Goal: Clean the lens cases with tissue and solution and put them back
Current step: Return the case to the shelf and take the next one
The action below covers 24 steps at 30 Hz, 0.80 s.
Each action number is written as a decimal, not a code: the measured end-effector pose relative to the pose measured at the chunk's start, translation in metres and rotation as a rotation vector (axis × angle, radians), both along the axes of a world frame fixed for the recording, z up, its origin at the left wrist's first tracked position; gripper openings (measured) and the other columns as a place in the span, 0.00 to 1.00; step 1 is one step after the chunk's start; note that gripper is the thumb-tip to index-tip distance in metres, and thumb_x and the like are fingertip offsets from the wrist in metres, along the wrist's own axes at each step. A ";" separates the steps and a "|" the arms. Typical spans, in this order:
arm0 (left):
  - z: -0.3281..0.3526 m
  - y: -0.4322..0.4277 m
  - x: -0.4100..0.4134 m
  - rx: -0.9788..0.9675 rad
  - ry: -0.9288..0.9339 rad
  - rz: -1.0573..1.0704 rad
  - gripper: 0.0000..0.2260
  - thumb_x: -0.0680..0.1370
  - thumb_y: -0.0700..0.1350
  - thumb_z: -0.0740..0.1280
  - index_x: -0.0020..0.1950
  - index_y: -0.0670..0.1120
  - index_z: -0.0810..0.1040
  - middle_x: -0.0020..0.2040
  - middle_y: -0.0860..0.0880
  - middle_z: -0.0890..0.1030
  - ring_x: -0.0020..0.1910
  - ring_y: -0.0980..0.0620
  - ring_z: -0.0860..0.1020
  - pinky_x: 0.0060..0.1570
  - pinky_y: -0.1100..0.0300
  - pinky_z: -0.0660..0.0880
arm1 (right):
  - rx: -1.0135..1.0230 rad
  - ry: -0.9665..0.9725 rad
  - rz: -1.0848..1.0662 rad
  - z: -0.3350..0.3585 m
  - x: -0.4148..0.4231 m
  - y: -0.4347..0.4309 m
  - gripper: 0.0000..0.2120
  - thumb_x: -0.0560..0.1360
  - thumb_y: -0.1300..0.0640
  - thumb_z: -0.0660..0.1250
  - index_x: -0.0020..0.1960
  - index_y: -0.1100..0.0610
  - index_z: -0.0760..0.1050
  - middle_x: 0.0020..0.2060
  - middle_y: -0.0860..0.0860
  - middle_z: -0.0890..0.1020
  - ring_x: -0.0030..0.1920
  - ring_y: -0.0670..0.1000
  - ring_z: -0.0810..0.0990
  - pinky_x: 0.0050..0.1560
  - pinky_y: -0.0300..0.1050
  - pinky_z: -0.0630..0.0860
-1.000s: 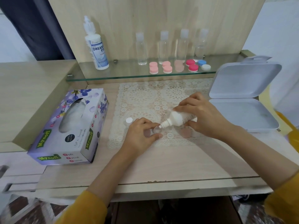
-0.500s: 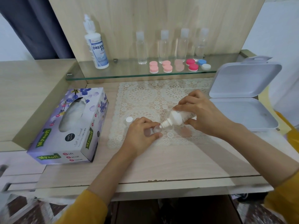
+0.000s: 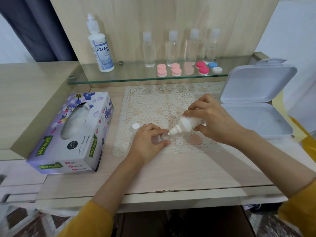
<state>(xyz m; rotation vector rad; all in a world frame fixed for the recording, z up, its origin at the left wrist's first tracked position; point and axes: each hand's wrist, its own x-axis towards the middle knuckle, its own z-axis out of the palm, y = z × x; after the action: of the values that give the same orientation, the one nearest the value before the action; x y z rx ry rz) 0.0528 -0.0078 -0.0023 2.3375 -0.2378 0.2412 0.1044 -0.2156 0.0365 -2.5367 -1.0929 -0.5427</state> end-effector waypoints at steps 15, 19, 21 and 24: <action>-0.002 0.000 0.000 -0.036 -0.076 0.022 0.13 0.66 0.42 0.76 0.49 0.44 0.81 0.44 0.51 0.80 0.44 0.57 0.74 0.47 0.78 0.63 | -0.001 0.129 -0.114 0.010 -0.005 -0.017 0.27 0.60 0.64 0.78 0.58 0.57 0.78 0.49 0.52 0.80 0.49 0.51 0.64 0.48 0.47 0.66; -0.002 0.000 0.000 -0.034 -0.073 0.007 0.12 0.67 0.42 0.76 0.48 0.44 0.82 0.43 0.52 0.78 0.43 0.63 0.72 0.47 0.79 0.62 | -0.035 0.111 -0.113 0.013 -0.007 -0.024 0.27 0.57 0.65 0.79 0.56 0.57 0.79 0.47 0.52 0.80 0.48 0.51 0.64 0.46 0.48 0.66; -0.002 0.000 0.000 -0.036 -0.079 0.004 0.11 0.67 0.42 0.76 0.48 0.44 0.82 0.43 0.52 0.78 0.43 0.66 0.71 0.47 0.79 0.62 | -0.041 0.107 -0.104 0.013 -0.008 -0.025 0.28 0.56 0.65 0.80 0.55 0.57 0.80 0.47 0.52 0.81 0.48 0.52 0.64 0.45 0.48 0.67; -0.002 0.000 0.000 -0.033 -0.079 0.006 0.11 0.67 0.42 0.76 0.48 0.44 0.82 0.44 0.50 0.79 0.43 0.64 0.71 0.48 0.79 0.62 | -0.031 0.109 -0.111 0.012 -0.009 -0.026 0.28 0.57 0.66 0.79 0.56 0.57 0.80 0.47 0.52 0.80 0.48 0.52 0.64 0.44 0.50 0.71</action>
<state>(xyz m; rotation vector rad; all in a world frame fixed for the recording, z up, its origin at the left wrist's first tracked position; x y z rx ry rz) 0.0529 -0.0079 -0.0046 2.2984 -0.2638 0.3384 0.0957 -0.2413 0.0489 -2.6315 -0.9343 -0.4120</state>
